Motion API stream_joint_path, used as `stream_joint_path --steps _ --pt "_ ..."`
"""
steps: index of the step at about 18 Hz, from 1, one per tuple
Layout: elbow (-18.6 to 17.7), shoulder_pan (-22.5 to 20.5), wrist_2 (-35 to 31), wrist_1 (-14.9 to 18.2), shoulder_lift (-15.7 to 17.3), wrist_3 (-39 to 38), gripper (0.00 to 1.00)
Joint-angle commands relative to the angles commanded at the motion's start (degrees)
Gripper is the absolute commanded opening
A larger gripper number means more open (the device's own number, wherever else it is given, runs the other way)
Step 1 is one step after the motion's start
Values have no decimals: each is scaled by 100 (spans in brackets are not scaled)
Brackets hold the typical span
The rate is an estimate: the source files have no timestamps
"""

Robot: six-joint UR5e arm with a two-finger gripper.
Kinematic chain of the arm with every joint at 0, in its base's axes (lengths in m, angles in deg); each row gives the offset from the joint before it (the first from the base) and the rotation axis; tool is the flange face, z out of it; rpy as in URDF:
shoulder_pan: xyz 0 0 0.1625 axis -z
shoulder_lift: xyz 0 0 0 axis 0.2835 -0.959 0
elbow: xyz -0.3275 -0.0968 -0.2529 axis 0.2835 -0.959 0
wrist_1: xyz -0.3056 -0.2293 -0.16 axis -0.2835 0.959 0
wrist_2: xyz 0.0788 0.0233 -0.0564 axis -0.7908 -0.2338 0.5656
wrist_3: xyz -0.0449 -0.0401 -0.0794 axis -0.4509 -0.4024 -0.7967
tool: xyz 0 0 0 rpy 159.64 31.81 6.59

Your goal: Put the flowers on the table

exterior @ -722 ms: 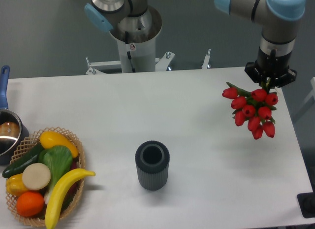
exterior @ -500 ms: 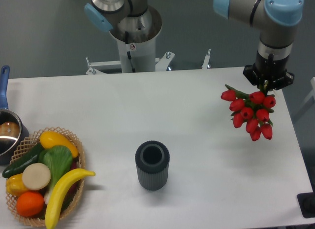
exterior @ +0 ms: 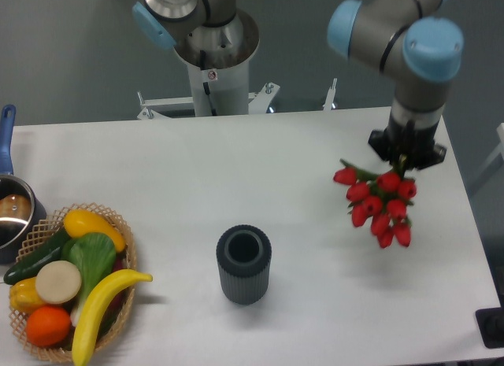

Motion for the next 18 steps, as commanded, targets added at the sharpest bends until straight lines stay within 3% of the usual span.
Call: stream_joint_path --steps 2,5,10,18 --pt "0 62 17 -10 -71 8 33" --pt "-61 132 18 -62 -97 -1 100" --pt "-114 142 0 -115 -19 -27 100" --pt "-229 -25 -193 -466 96 8 100"
